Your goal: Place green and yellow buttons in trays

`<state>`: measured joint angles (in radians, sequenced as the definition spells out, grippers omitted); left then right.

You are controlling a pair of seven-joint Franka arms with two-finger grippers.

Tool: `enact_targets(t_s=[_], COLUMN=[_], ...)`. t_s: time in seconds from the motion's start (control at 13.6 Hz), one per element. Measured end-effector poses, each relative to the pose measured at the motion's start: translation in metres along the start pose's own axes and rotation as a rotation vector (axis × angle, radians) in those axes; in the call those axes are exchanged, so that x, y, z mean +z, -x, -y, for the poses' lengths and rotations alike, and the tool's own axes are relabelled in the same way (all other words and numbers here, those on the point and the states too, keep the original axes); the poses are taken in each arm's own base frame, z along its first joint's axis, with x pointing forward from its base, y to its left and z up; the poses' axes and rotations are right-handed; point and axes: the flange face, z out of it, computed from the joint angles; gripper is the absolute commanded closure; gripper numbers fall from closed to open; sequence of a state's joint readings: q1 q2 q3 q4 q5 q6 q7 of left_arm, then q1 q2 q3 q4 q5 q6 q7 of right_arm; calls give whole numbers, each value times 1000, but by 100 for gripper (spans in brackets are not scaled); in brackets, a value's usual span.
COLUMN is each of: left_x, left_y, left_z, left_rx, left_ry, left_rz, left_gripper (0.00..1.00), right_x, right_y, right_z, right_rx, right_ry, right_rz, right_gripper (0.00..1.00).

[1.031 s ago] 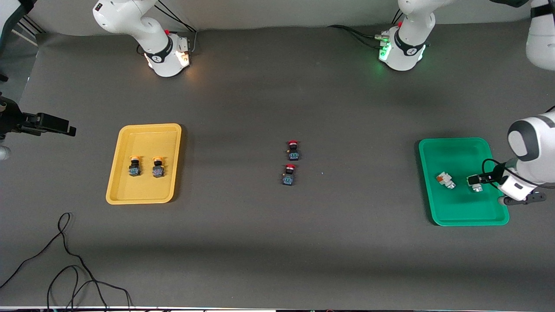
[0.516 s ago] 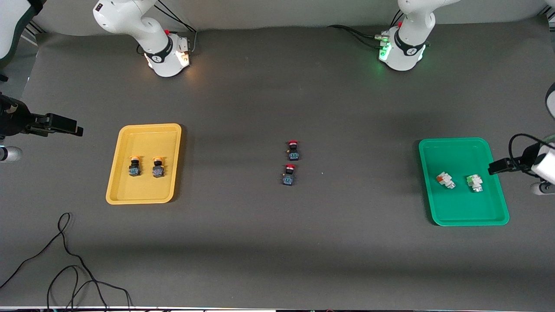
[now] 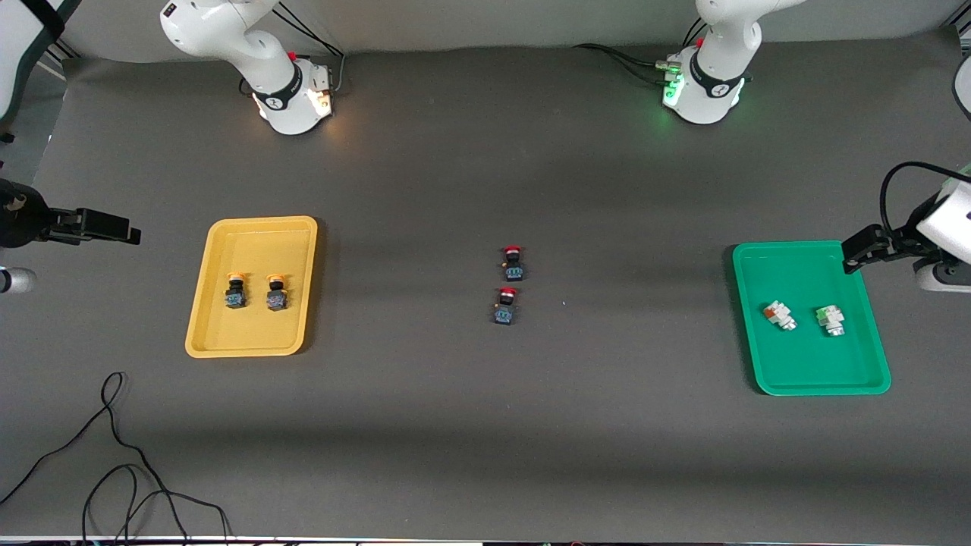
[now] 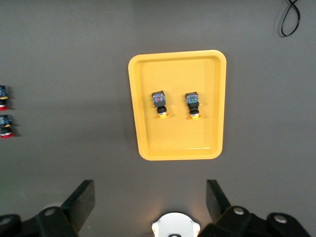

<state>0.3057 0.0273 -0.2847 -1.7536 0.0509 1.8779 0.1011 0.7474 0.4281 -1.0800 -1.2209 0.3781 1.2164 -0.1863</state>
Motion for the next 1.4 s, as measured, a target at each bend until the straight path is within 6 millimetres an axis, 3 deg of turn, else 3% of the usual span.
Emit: enact_targets(t_s=[0.22,0.44,0.88,1.4], left_x=[-22,-33,-40,-55], left_y=[2,5,2,0], left_z=[-34,-51,-61,-50], left_rx=[51,65,-68,-106], left_ry=[0,12,44,44], left_rz=[-38,-58,-76,-107], left_gripper=[0,0,0,0], right_x=[0,-8,-16,2], right_y=[0,7,22,51], right_z=[10,6,10,37], right_rx=[-2,-19,-79,-142], right_ry=[13,6,48,119], right_rz=[23,21,5,-145], right_gripper=[0,0,0,0])
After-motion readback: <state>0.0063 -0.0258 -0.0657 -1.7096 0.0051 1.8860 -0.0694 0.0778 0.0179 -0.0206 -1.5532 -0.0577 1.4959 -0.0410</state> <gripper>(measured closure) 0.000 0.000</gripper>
